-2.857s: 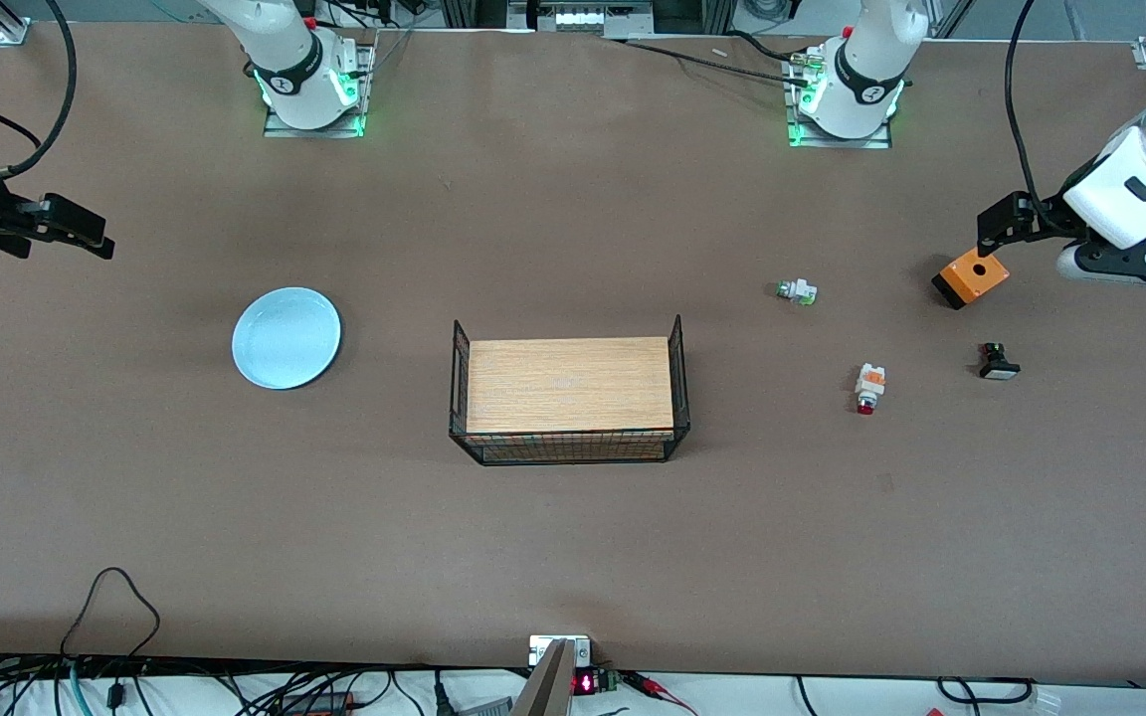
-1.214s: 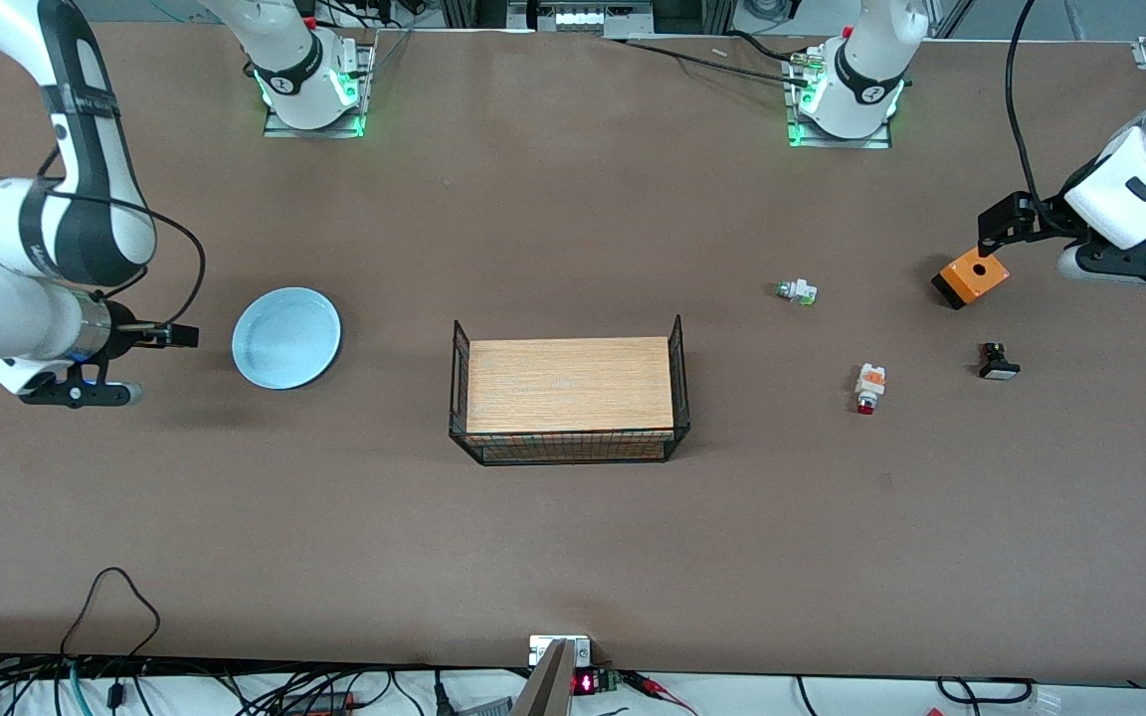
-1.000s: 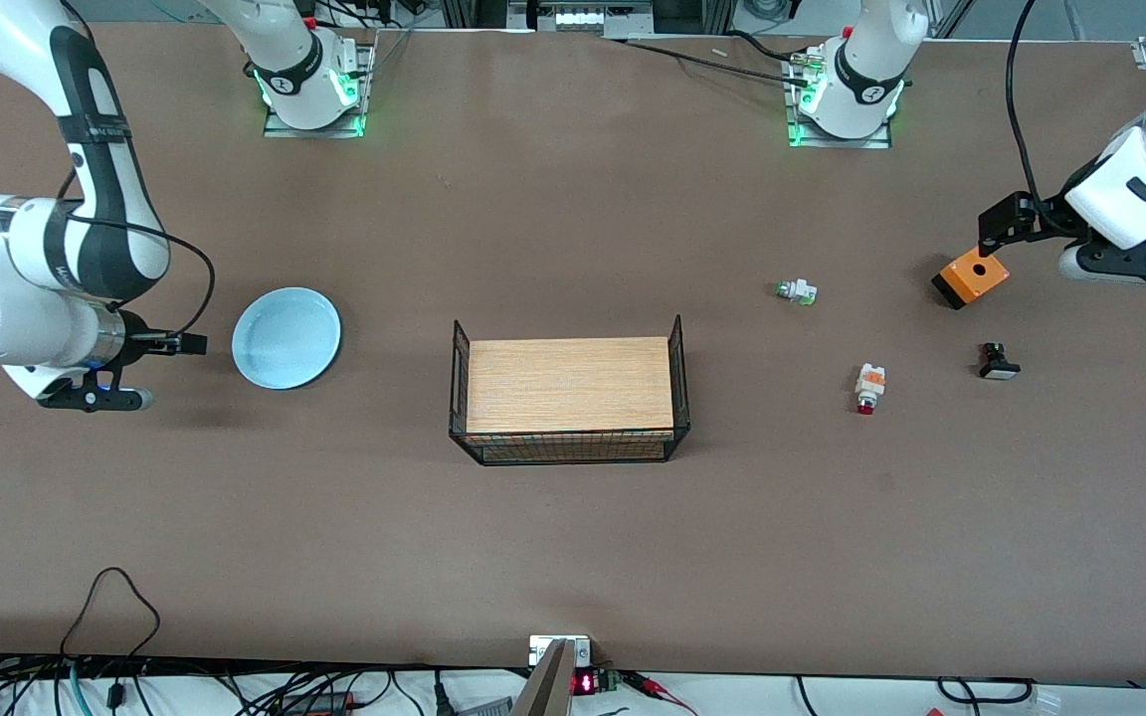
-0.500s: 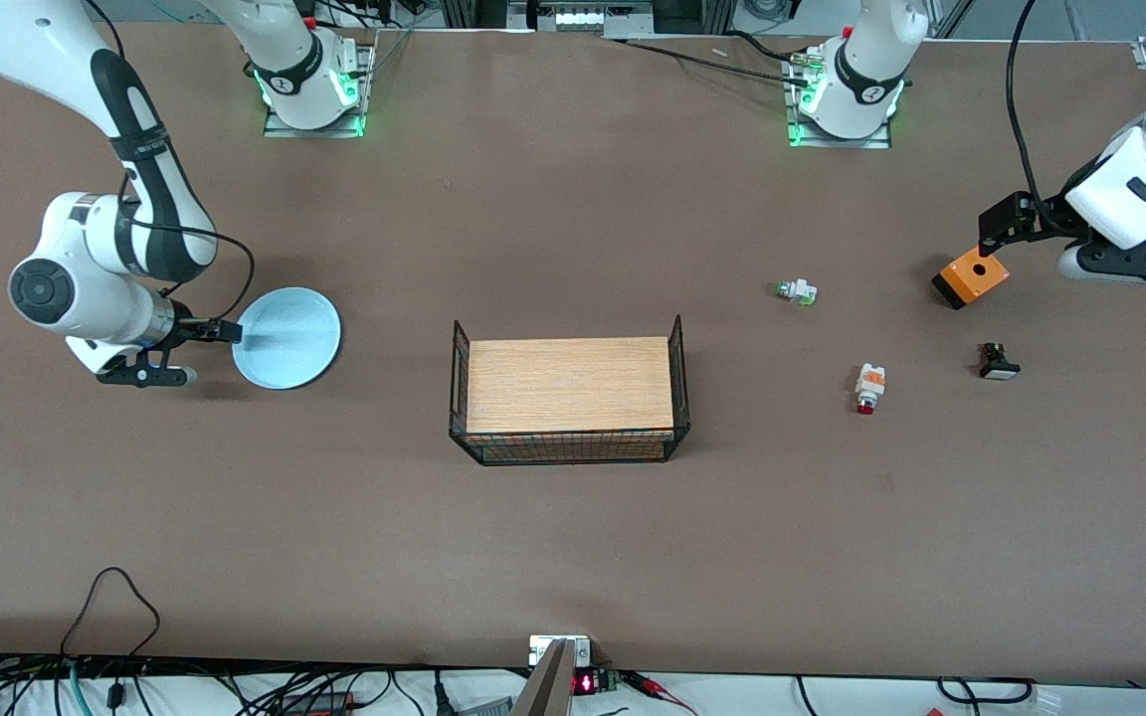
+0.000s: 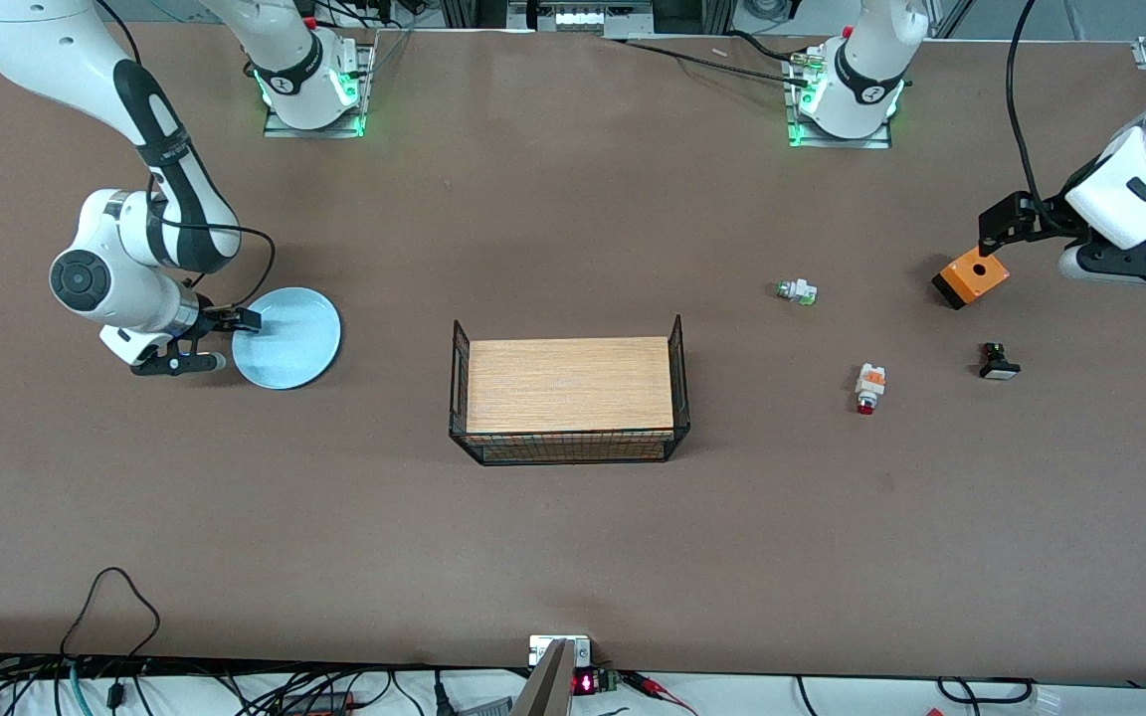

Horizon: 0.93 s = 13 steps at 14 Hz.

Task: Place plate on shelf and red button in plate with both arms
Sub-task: 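Lower the right gripper and grasp the plate's rim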

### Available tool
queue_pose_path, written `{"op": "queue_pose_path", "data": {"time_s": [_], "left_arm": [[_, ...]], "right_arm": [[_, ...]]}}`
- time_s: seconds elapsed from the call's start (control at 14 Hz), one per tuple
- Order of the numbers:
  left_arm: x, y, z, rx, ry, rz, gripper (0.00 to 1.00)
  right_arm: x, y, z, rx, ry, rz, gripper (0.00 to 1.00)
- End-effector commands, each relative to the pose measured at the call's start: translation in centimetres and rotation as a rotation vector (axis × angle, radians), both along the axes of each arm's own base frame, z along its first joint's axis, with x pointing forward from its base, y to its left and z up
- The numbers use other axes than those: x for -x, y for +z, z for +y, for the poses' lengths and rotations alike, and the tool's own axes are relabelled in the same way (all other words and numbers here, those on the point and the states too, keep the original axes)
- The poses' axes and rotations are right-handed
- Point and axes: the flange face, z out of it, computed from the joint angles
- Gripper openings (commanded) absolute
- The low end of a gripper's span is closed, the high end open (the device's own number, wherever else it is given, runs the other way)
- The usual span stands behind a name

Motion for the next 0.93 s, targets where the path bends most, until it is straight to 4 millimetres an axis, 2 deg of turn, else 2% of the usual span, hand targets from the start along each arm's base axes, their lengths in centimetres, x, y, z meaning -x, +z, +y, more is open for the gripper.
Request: {"op": "queue_pose_path", "data": {"time_s": [0.0,0.07,0.29,0.5,0.64,0.86], "left_arm": [[-0.3,0.4,0.1,-0.022,0.008,0.006,1.00],[-0.3,0.4,0.1,-0.022,0.008,0.006,1.00],[-0.3,0.4,0.1,-0.022,0.008,0.006,1.00],[-0.3,0.4,0.1,-0.022,0.008,0.006,1.00],[-0.3,0.4,0.1,-0.022,0.008,0.006,1.00],[-0.3,0.4,0.1,-0.022,0.008,0.006,1.00]], "right_arm": [[0.3,-0.2,0.0,-0.002,0.026,0.004,0.26],[0.3,-0.3,0.1,-0.002,0.027,0.007,0.13],[0.7,-1.3,0.3,-0.002,0.028,0.031,0.00],[0.4,-0.2,0.9,-0.007,0.032,0.041,0.00],[-0.5,2.6,1.6,-0.017,0.030,0.063,0.00],[-2.0,7.9,2.4,-0.031,0.024,0.036,0.00]]}}
